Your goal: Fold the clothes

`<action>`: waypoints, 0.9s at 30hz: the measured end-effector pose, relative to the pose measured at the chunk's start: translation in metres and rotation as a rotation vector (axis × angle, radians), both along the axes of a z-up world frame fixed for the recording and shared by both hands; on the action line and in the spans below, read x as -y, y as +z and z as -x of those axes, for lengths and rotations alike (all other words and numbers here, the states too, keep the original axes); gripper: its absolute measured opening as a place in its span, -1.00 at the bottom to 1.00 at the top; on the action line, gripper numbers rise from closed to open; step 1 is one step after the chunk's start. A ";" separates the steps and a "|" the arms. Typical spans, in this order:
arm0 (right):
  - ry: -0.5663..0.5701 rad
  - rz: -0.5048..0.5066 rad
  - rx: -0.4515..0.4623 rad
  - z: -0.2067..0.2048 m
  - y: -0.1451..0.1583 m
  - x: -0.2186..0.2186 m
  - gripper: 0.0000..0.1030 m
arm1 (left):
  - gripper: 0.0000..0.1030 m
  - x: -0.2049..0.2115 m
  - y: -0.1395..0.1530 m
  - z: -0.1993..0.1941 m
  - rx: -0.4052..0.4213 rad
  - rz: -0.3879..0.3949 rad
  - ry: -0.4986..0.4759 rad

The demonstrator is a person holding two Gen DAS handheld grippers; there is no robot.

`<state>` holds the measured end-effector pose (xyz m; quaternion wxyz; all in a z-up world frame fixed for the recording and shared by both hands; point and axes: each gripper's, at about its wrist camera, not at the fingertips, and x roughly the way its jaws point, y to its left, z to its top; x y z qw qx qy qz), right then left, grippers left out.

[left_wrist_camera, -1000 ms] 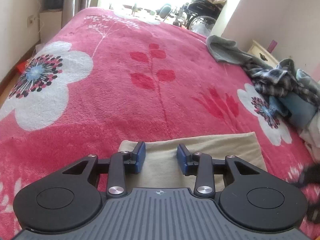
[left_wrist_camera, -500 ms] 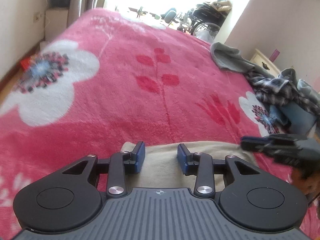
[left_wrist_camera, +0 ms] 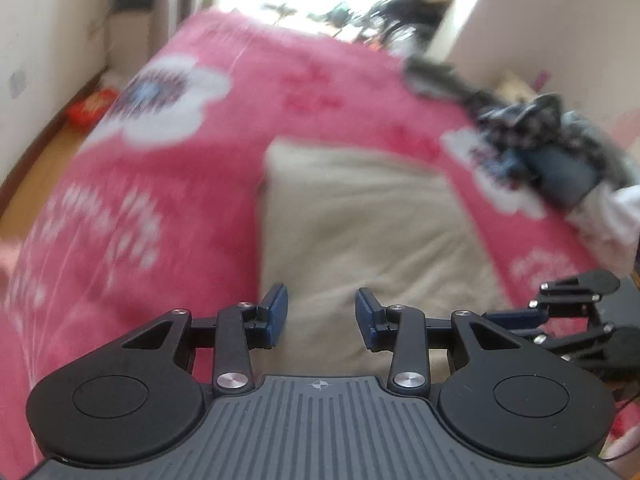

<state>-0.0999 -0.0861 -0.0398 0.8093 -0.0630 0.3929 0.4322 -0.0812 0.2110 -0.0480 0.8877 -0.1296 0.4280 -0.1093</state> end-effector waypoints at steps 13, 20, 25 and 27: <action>0.044 -0.144 0.082 0.021 0.035 0.000 -0.62 | -0.06 -0.007 -0.025 0.000 -0.076 -0.004 0.094; 0.112 -0.009 0.000 0.035 -0.012 -0.021 -0.62 | -0.06 -0.004 -0.025 0.002 -0.080 -0.022 0.086; 0.109 -0.042 -0.006 0.034 -0.002 -0.017 -0.62 | -0.06 -0.008 -0.025 0.001 -0.083 -0.003 0.092; 0.107 -0.073 -0.014 0.035 0.004 -0.013 -0.59 | -0.06 -0.010 -0.024 0.000 -0.089 0.012 0.098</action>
